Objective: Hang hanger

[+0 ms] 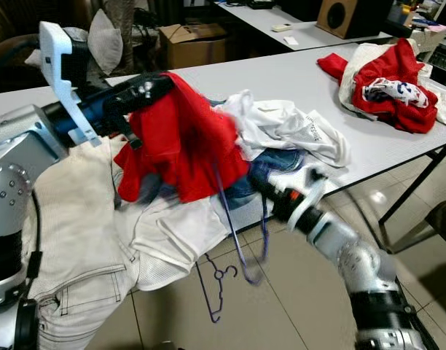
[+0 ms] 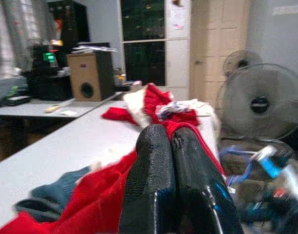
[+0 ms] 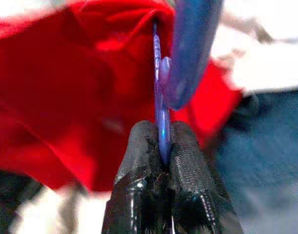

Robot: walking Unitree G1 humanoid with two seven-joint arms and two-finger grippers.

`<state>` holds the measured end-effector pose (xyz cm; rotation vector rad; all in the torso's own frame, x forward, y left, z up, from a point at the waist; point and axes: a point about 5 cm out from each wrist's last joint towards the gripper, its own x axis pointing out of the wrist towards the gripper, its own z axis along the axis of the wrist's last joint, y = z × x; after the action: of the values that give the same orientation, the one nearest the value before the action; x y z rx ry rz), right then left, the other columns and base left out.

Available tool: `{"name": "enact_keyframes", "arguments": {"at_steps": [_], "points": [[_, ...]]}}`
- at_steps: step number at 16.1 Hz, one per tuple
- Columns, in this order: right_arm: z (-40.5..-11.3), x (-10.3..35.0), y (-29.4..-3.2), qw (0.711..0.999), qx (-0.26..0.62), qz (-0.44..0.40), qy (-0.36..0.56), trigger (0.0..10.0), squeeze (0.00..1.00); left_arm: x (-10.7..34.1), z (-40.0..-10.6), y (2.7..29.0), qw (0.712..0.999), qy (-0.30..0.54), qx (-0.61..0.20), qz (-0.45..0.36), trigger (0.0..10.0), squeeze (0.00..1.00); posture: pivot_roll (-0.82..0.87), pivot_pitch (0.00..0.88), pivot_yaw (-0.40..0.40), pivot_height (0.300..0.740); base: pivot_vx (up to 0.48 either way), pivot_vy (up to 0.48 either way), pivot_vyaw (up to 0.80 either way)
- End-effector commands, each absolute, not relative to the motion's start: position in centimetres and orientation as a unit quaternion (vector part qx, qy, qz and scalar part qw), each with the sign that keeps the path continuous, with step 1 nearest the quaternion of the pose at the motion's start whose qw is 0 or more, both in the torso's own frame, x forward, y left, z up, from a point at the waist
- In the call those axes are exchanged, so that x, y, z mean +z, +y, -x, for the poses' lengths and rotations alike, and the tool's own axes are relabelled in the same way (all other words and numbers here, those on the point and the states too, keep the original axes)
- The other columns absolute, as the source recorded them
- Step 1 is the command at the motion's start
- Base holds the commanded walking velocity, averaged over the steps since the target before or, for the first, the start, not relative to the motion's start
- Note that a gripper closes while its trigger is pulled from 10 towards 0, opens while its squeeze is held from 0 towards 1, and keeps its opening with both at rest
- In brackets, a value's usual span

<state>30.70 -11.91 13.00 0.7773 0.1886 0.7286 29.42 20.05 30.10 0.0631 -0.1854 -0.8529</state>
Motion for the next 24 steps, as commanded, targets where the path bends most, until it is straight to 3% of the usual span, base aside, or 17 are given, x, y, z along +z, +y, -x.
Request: {"name": "enact_keyframes", "arguments": {"at_steps": [1, 6, 8, 12, 18, 24], "points": [[-31.1, 15.2, -12.9, 0.84, 0.347, -0.415, 0.039, 10.0, 0.0, 29.5, -29.4, 20.6, 0.914, -0.08, -0.395, -0.054, 0.0, 0.0, -0.01, 0.0, -0.028, 0.74, 0.0, 0.0, 0.0], [-31.3, 16.4, -13.8, 0.809, 0.348, -0.473, 0.02, 10.0, 0.0, 25.2, -28.4, 20.8, 0.919, -0.02, -0.385, -0.086, 0.0, 0.0, -0.03, 0.0, -0.044, 0.74, 0.0, 0.0, 0.0], [-31.5, 16.6, -14.2, 0.795, 0.331, -0.507, 0.022, 10.0, 0.0, 25.0, -27.8, 20.7, 0.918, -0.038, -0.39, -0.065, 0.0, 0.0, -0.03, 0.0, -0.049, 0.74, 0.0, 0.0, 0.0], [-31.6, 13.7, -14.3, 0.806, 0.271, -0.508, 0.134, 10.0, 0.0, 27.2, -27.7, 23.0, 0.945, -0.163, -0.282, -0.014, 0.0, 0.0, -0.03, 0.0, -0.076, 0.74, 0.0, 0.0, 0.0], [-30.4, 12.1, -13.9, 0.825, 0.264, -0.46, 0.194, 10.0, 0.0, 30.0, -27.3, 23.4, 0.925, -0.266, -0.266, 0.06, 0.0, 0.0, -0.03, 0.0, -0.071, 0.74, 0.0, 0.0, 0.0], [-32.7, 15.4, -15.4, 0.769, 0.239, -0.588, 0.081, 10.0, 0.0, 23.8, -25.9, 20.4, 0.909, -0.103, -0.404, 0.017, 0.0, 0.0, -0.03, 0.0, -0.063, 0.74, 0.0, 0.0, 0.0]]}}
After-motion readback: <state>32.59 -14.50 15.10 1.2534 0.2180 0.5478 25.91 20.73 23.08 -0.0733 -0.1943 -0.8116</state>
